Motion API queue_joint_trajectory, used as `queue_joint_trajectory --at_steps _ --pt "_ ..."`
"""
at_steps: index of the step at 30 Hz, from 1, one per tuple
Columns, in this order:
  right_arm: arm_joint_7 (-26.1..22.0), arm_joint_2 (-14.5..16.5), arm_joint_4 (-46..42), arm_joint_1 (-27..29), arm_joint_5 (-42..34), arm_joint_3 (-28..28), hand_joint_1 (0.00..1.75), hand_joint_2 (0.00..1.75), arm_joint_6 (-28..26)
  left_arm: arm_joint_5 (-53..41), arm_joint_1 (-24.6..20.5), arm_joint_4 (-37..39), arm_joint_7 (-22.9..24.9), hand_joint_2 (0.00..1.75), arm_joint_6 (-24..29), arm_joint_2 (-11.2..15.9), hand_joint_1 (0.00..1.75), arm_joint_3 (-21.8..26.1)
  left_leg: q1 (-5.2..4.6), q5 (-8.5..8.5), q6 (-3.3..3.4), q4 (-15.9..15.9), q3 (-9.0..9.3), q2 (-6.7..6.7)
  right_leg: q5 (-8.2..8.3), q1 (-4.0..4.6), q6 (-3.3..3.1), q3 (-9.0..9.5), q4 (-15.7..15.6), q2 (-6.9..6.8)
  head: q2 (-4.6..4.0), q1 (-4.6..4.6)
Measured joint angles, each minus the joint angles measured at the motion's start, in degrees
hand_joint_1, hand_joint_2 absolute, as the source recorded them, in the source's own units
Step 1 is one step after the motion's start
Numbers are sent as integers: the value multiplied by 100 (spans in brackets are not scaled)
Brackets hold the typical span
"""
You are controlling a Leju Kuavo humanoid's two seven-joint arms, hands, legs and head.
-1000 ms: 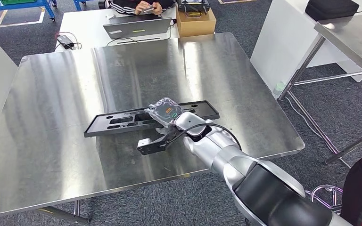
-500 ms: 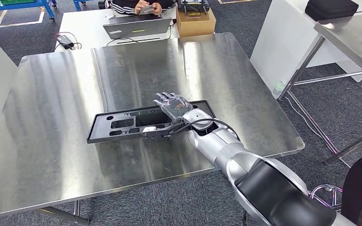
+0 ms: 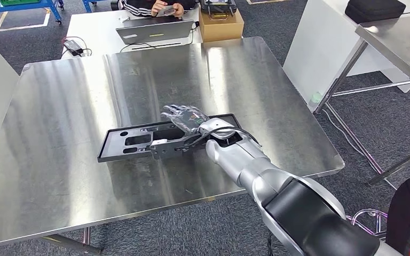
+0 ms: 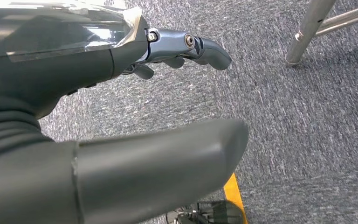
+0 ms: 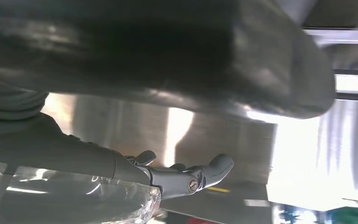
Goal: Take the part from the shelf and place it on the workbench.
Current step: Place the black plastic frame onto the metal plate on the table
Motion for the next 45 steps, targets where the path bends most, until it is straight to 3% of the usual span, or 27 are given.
queue_joint_trajectory --at_steps 9,20,27,37,45 --pt "-301 201 -1278 61 -1090 -282 0 0 772 140 25 5 -120 0 135 -54 0 14 1 0 -1 0 -1 -2 -1 0 -1 0 0 0 0 0" --pt "-425 231 -3569 899 -4027 -947 0 0 1708 305 158 13 -402 0 228 -138 0 162 -1 -7 -7 0 -1 -3 -2 0 -1 -2 -2 0 0 -1" --pt "-367 94 -4976 1614 -5717 -1112 0 0 2338 371 163 13 -701 0 224 -132 0 234 0 -11 -11 0 0 -2 -2 0 -1 -3 -2 0 0 0" --pt "-348 -165 -5966 2099 -6307 -1108 0 0 2561 432 169 13 -822 0 233 -100 0 345 2 -11 -12 -1 3 -3 -4 0 -2 -3 -3 0 0 0" --pt "-270 -591 -6791 2761 -7034 -1153 0 0 2863 531 195 -26 -1090 0 335 1 0 519 -12 -30 -4 5 3 -2 -12 -38 14 9 -9 1 0 0"
